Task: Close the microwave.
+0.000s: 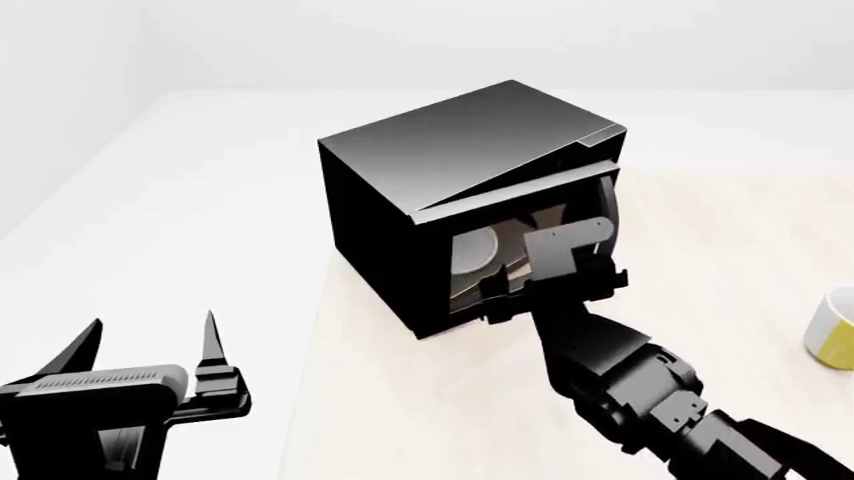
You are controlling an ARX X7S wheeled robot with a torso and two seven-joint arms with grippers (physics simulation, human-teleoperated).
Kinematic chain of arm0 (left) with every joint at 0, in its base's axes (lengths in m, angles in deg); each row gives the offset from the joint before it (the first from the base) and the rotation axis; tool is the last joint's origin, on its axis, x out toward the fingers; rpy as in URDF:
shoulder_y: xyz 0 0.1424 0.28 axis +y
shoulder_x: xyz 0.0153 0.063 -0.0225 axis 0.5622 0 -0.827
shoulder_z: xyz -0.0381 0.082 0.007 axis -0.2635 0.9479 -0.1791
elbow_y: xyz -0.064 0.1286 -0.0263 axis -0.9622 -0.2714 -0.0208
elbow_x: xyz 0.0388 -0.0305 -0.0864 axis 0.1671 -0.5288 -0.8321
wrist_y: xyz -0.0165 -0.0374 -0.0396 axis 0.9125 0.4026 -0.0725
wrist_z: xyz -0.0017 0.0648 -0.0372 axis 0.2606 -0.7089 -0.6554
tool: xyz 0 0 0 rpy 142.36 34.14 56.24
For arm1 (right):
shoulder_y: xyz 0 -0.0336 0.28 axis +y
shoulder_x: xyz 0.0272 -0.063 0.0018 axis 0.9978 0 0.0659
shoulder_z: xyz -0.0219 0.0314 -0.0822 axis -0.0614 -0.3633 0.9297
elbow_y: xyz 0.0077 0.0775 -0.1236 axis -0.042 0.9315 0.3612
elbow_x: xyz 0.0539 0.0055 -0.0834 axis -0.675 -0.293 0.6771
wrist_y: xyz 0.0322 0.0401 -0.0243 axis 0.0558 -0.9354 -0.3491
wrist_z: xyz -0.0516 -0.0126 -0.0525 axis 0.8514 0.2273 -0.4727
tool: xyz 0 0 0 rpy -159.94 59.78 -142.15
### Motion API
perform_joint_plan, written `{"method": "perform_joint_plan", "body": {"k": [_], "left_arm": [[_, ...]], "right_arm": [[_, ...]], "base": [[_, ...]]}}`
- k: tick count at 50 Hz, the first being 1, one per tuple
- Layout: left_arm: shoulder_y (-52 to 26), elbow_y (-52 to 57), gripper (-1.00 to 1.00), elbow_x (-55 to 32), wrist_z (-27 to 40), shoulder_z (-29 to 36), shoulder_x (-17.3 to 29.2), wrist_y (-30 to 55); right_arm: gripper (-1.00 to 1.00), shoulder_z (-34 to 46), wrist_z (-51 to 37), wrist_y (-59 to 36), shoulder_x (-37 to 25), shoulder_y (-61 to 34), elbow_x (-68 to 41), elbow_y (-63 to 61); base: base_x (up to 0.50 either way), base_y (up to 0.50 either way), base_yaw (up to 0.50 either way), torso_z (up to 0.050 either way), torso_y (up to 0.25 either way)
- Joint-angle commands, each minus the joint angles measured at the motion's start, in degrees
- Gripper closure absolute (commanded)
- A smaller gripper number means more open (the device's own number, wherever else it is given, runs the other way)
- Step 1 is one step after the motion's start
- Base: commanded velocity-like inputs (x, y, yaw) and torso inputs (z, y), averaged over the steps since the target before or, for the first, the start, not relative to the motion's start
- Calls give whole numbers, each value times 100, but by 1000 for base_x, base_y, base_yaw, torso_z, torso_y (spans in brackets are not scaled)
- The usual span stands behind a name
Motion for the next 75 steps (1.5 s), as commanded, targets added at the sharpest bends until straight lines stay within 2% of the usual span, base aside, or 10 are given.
{"method": "perform_joint_plan", "body": {"k": [1, 37, 62, 75], "left_arm": [[-22, -14, -100, -6, 14, 22, 6, 12], [-36, 7, -100, -47, 56, 39, 41, 22], [-48, -22, -100, -43, 75, 71, 55, -2], [-64, -63, -100, -26, 74, 109, 55, -27]], "right_arm": [[-100, -16, 79, -17, 34, -123, 167, 236], [-100, 151, 658, 101, 513, -607, 524, 1318], [-100, 184, 1253, 461, 991, -860, 722, 2511], [-100, 188, 1145, 492, 895, -795, 755, 2340]], "base": [[0, 0, 0, 0, 0], [0, 0, 0, 0, 0], [3, 0, 1, 0, 0], [30, 4, 13, -3, 0]]}}
